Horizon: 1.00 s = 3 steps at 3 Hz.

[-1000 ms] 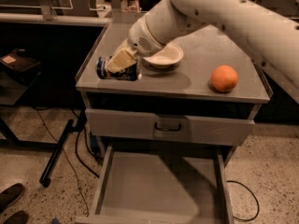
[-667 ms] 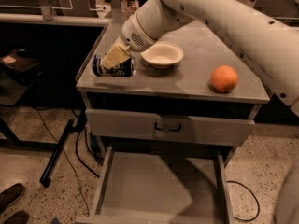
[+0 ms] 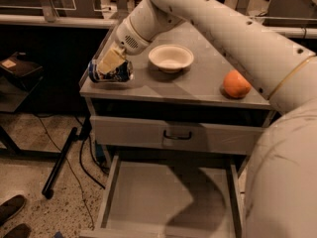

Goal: Pick pepsi can from middle drawer and place on counter

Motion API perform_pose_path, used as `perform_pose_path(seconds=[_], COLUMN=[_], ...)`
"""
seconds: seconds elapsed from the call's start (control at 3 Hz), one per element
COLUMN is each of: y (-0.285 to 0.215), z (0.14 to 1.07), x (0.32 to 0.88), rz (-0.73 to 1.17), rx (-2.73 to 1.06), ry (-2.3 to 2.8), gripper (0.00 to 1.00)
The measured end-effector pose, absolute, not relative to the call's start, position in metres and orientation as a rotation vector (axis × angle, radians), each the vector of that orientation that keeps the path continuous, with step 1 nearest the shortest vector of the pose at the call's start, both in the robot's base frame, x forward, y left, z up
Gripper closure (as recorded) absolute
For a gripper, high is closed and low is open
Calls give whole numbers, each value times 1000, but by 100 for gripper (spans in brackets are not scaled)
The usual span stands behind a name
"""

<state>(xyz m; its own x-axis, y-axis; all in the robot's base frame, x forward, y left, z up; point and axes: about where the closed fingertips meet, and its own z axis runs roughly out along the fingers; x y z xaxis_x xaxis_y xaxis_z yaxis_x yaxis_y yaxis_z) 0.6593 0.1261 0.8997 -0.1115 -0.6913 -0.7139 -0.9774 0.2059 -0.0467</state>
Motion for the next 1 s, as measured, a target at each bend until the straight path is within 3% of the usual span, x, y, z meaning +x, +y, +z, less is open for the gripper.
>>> perform_pose_path(seconds=[0.67, 1.0], y=[149, 149], z=[887, 887], x=[684, 684], rz=[619, 619], rx=[-1586, -1586], ry=[1845, 1845], gripper=[100, 81])
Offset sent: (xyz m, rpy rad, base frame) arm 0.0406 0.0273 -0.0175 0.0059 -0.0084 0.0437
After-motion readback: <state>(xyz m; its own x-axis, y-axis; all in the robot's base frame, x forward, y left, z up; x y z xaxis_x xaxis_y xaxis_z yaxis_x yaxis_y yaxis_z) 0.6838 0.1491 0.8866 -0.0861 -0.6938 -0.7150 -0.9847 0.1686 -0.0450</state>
